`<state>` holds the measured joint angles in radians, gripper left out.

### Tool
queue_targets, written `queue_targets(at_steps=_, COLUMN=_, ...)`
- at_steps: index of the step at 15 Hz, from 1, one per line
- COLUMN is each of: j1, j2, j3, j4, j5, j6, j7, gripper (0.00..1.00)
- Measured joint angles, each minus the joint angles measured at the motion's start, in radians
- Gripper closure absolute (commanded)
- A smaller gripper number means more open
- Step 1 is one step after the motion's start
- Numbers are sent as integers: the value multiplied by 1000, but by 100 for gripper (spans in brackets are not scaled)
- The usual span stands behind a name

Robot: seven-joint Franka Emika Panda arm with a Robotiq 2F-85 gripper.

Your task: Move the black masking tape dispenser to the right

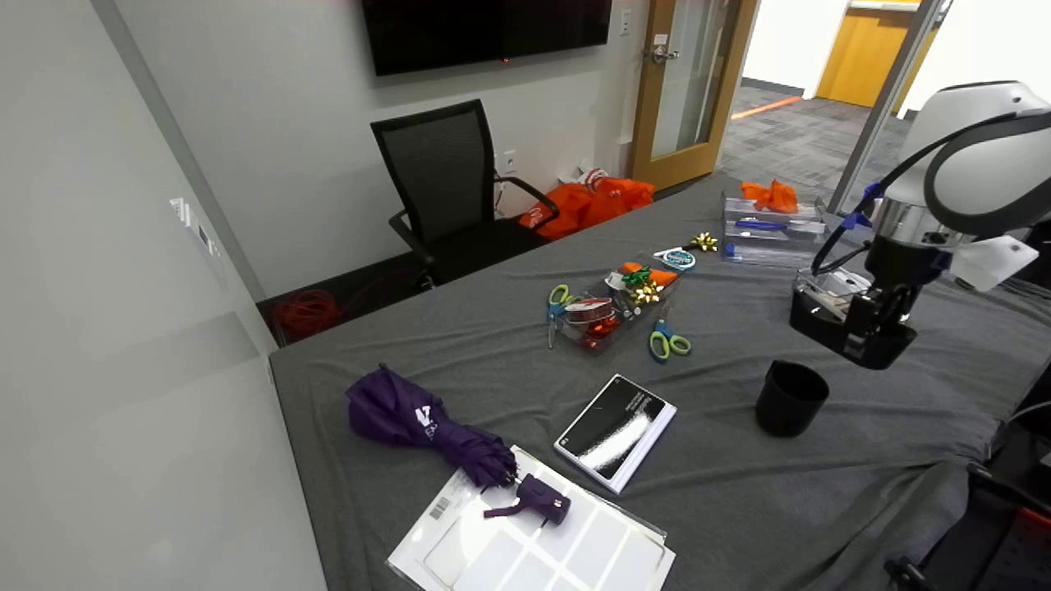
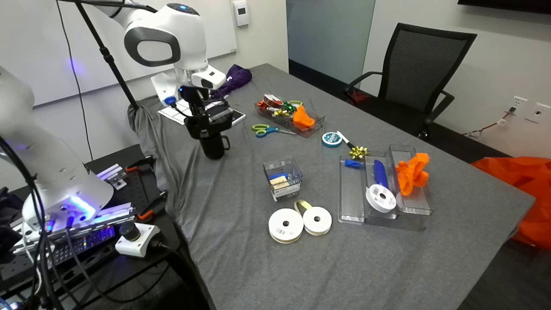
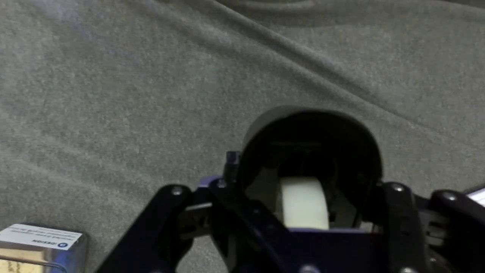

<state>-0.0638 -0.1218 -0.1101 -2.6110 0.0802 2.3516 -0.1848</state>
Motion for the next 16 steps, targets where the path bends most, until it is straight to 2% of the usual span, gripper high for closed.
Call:
queue_targets(at_steps=4, j1=-61, j2=-1, j3=-70, j4=-56, j5=-147, j6=31, j7=-79, gripper=58)
queue_targets(at_steps=11, j1=-165, j2=69, j3=-146, j4=-121, j5=-439, j6=260, j7=-71, gripper=58)
queue_targets(at_steps=16, j1=-198, j2=184, j3=-184, j4=-106, j5=-502, j6=430, j7=-64, gripper=58)
